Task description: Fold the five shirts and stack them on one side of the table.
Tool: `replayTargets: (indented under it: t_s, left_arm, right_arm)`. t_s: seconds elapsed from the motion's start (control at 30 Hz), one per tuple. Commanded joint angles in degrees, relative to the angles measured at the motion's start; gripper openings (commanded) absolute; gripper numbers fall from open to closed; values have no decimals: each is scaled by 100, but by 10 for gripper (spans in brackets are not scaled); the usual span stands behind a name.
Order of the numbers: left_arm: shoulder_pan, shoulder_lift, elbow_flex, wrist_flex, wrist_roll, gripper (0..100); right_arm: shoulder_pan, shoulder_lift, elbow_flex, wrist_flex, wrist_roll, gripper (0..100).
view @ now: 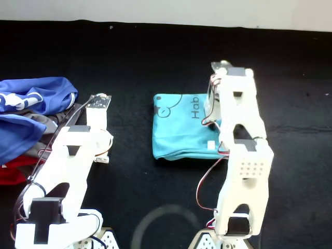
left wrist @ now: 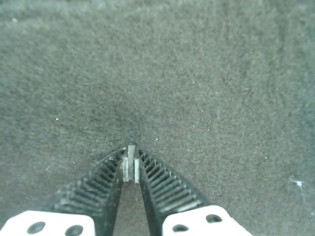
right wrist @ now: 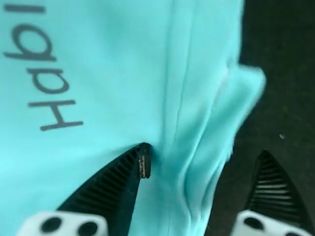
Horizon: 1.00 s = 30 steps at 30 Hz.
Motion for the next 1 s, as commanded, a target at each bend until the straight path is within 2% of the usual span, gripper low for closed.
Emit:
replayTargets:
  t_s: [0.0, 0.1, 0.23, 0.3, 0.37, 0.53, 0.7, 0.97]
  left_arm:
    - [-75, 48, -13, -141, 35, 9]
    - [-75, 48, -22, -141, 35, 9]
    - [-75, 48, -22, -141, 35, 9]
    - [-75, 48, -22, -141, 35, 9]
    - [-75, 48, -22, -141, 35, 9]
    - [-75, 48, -22, -141, 35, 9]
    - [-75, 48, -22, -141, 35, 9]
    - [-75, 57, -22, -141, 35, 9]
  right_arm:
    - [-57, 251, -40, -145, -53, 321]
    - [-13, 409, -40, -110, -53, 274]
    - [189, 453, -40, -163, -53, 5]
    - [338, 426, -48, -171, -44, 29]
    - [532, 444, -224, -198, 79, 7]
    - [1288, 470, -954, -558, 897, 7]
    - [2044, 470, -1481, -1534, 1468, 7]
    - [2668, 655, -1543, -3037, 2180, 7]
